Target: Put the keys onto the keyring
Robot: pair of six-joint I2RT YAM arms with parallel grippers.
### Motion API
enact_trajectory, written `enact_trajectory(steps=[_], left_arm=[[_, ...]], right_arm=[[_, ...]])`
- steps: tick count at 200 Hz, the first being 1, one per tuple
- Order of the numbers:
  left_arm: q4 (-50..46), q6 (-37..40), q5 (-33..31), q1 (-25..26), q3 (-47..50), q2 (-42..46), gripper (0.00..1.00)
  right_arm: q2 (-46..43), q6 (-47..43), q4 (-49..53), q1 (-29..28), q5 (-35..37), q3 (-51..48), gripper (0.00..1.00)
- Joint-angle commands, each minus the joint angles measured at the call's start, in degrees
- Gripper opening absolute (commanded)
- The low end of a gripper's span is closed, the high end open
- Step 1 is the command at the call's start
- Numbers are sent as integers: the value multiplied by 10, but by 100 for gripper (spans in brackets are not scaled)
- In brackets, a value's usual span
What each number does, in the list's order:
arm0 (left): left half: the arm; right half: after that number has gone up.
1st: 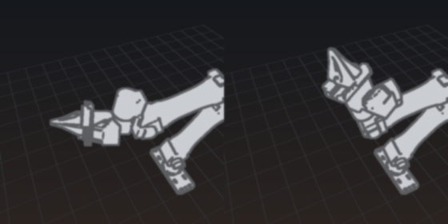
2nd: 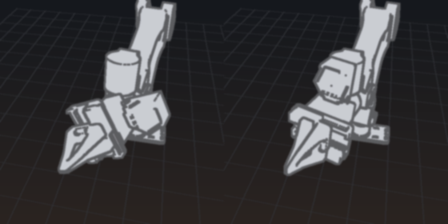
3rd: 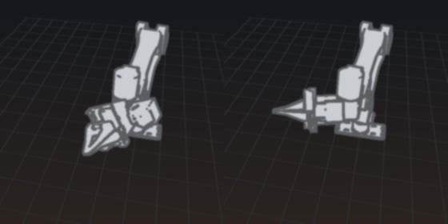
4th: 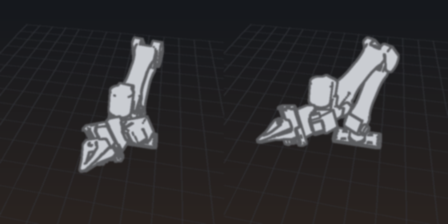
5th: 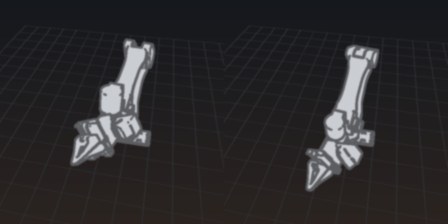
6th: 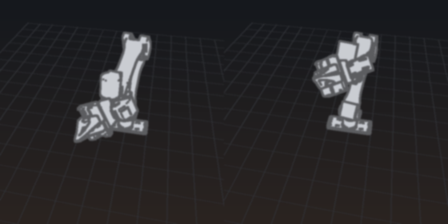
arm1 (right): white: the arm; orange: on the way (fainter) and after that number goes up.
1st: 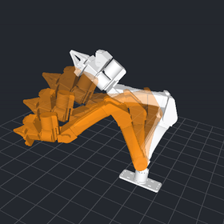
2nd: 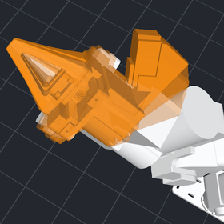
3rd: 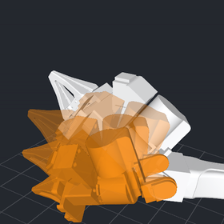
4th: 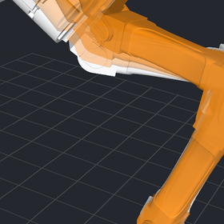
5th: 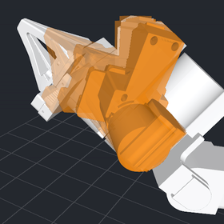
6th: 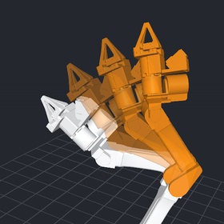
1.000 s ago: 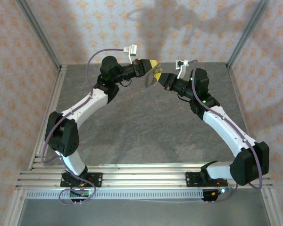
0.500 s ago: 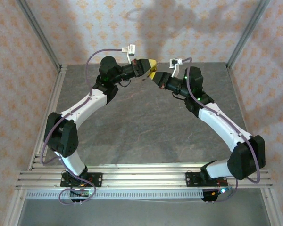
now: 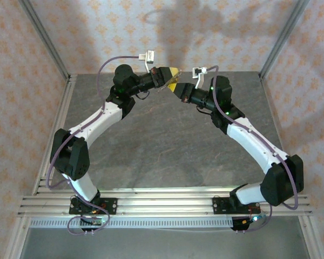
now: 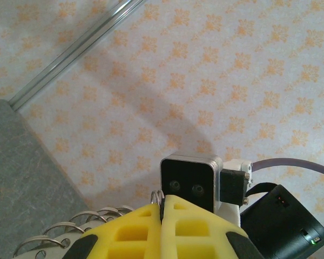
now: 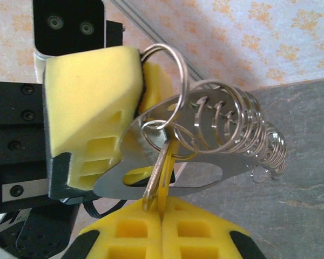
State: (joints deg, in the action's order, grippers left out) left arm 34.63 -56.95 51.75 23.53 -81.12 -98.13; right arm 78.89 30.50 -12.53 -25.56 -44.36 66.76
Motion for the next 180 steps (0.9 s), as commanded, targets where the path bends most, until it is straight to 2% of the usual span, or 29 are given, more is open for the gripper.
enact_trajectory(steps=[1, 51, 100, 180], left_arm=[[35, 11, 8, 13, 0, 15, 0], [40, 8, 6, 15, 0, 12, 0], [44, 6, 6, 18, 2, 8, 0], [56, -5, -2, 18, 3, 10, 0]], right_arm=[[-15, 5, -36, -14, -36, 18, 0], [-6, 17, -53, -13, -32, 23, 0], [36, 16, -42, -43, -61, 70, 0], [-8, -14, 8, -15, -37, 28, 0]])
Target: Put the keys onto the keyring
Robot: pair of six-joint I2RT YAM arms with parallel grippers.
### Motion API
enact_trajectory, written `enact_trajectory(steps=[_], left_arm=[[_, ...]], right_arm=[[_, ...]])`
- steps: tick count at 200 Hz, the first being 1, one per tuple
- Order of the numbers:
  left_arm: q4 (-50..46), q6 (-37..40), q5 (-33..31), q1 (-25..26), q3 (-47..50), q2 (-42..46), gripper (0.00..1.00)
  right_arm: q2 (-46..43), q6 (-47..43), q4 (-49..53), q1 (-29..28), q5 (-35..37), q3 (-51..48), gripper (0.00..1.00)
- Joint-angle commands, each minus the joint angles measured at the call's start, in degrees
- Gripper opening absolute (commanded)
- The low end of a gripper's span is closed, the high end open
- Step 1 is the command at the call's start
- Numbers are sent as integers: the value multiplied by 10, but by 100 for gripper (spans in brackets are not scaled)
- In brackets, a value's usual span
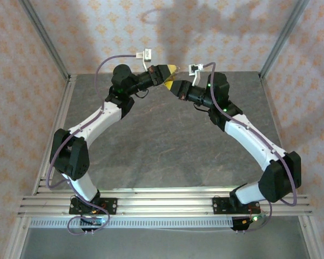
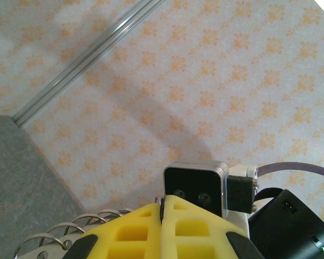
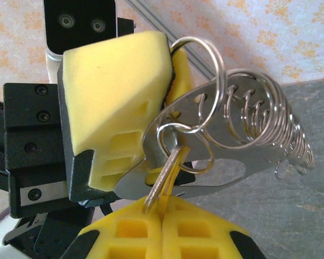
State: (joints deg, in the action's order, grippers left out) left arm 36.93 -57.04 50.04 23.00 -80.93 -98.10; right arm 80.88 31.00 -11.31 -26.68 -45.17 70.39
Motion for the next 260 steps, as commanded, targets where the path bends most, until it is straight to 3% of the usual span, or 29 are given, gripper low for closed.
enact_trajectory(steps=[1, 35, 146, 206, 260], left_arm=[[34, -4, 16, 23, 1, 10, 0], [56, -22, 7, 23, 0, 8, 0], [131, -94, -43, 24, -19, -6, 0], [144, -106, -45, 24, -25, -17, 0], [153, -113, -44, 23, -20, -21, 0]], right_arm=[[-29, -19, -3, -3, -28, -9, 0], [-53, -21, 10, 10, -18, -24, 1], [-127, -44, 61, 39, -8, -50, 40], [-179, -23, 49, 91, -9, -65, 41], [-119, 56, -52, 94, 5, -27, 35]])
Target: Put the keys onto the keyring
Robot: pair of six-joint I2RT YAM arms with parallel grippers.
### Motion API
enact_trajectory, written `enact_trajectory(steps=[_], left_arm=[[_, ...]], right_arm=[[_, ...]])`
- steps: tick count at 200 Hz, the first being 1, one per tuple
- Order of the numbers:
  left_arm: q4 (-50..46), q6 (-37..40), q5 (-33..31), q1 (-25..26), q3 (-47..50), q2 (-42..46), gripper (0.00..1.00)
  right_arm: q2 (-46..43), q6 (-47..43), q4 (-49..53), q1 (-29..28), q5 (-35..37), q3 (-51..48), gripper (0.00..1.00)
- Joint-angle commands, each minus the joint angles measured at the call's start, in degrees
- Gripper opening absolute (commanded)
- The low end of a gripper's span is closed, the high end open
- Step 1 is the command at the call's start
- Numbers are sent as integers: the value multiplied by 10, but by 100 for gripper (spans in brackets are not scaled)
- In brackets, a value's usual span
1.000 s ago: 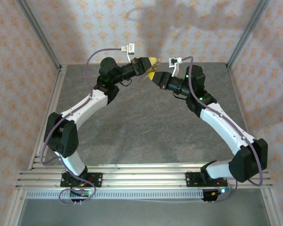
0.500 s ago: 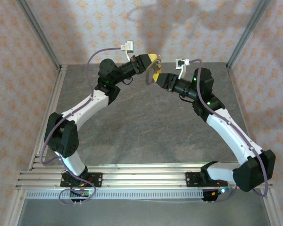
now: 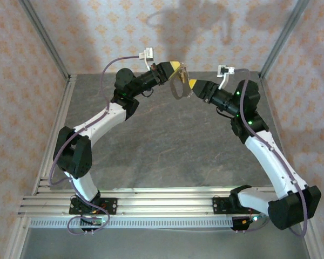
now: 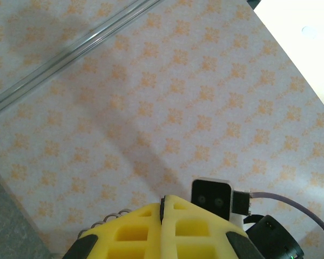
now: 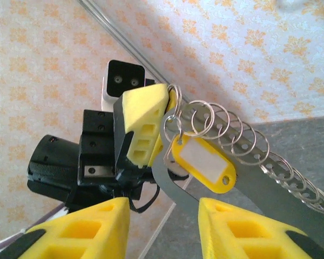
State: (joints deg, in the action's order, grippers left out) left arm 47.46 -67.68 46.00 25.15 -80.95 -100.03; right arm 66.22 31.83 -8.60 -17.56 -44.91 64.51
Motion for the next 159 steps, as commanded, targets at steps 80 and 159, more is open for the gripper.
enact_trajectory(steps=[80, 159], left_arm=[[57, -18, -6, 2, -19, -1, 0], [54, -16, -7, 3, -23, -2, 0]], right_arm=[[86, 124, -186, 2, -28, 41, 30], [104, 154, -223, 0, -42, 39, 25]])
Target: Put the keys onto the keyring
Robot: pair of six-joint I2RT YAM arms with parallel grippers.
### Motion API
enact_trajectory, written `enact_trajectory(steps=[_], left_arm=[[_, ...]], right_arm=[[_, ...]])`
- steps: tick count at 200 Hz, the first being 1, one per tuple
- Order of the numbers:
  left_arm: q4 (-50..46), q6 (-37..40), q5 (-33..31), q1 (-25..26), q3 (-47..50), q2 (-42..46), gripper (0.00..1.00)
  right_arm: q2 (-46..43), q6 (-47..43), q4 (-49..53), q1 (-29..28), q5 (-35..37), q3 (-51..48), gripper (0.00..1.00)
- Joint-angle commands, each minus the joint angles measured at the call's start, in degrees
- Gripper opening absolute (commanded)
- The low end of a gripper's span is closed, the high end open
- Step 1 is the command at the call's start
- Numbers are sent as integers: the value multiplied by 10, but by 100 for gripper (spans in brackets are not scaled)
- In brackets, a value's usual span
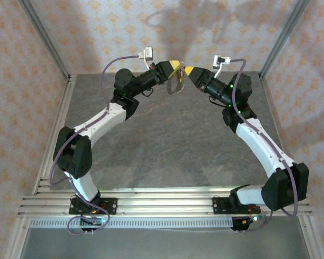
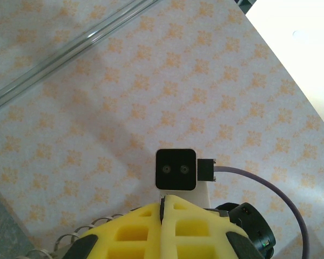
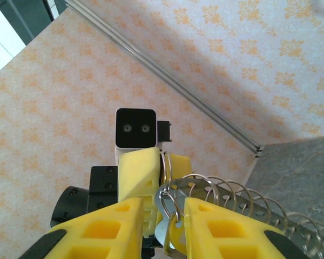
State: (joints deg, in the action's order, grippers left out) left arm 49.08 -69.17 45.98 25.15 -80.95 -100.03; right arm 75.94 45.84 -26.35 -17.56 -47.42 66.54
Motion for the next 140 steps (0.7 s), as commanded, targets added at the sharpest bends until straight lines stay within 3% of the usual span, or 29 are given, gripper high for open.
enact_trajectory(steps=[1, 62, 140], left_arm=[[37, -2, -7, 3, -23, -2, 0], [36, -2, -7, 4, -27, -3, 0], [38, -2, -7, 4, -24, -4, 0]], right_arm=[[7, 14, -46, 0, -17, 19, 25], [15, 13, -46, -9, -23, 17, 20], [24, 17, -54, -16, -24, 27, 0]])
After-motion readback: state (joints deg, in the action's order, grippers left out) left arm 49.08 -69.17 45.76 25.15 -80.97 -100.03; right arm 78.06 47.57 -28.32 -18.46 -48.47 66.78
